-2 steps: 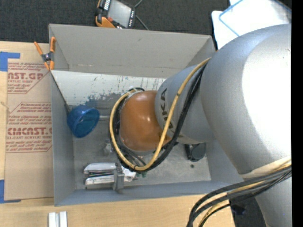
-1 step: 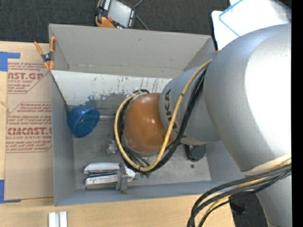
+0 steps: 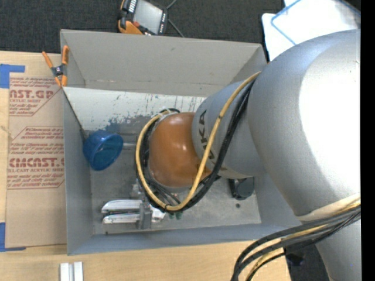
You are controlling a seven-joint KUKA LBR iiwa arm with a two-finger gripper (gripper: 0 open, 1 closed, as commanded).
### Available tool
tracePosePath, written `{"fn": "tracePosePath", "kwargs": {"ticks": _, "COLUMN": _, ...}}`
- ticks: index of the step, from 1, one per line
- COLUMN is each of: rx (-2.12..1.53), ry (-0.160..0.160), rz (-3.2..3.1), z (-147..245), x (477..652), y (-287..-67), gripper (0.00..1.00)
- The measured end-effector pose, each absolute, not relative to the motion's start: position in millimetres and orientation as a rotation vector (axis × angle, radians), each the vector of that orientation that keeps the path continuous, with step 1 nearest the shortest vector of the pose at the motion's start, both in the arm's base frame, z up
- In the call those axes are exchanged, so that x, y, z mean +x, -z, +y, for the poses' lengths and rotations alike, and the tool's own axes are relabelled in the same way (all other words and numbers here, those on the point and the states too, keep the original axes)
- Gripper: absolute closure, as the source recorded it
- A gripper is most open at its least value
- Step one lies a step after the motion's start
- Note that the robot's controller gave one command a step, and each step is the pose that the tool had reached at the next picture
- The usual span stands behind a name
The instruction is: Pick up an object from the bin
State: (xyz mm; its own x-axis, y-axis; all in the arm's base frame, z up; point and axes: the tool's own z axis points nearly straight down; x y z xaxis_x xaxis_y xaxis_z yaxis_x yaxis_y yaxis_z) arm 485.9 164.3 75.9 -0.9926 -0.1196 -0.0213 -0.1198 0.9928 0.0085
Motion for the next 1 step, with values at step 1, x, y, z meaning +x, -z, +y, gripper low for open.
{"fn": "tracePosePath", "kwargs": {"ticks": 1, "rx": -0.186, "ry": -0.015, "rz": 3.115, "z": 164.3, "x": 485.9, "y": -76.0, "gripper": 1.0}}
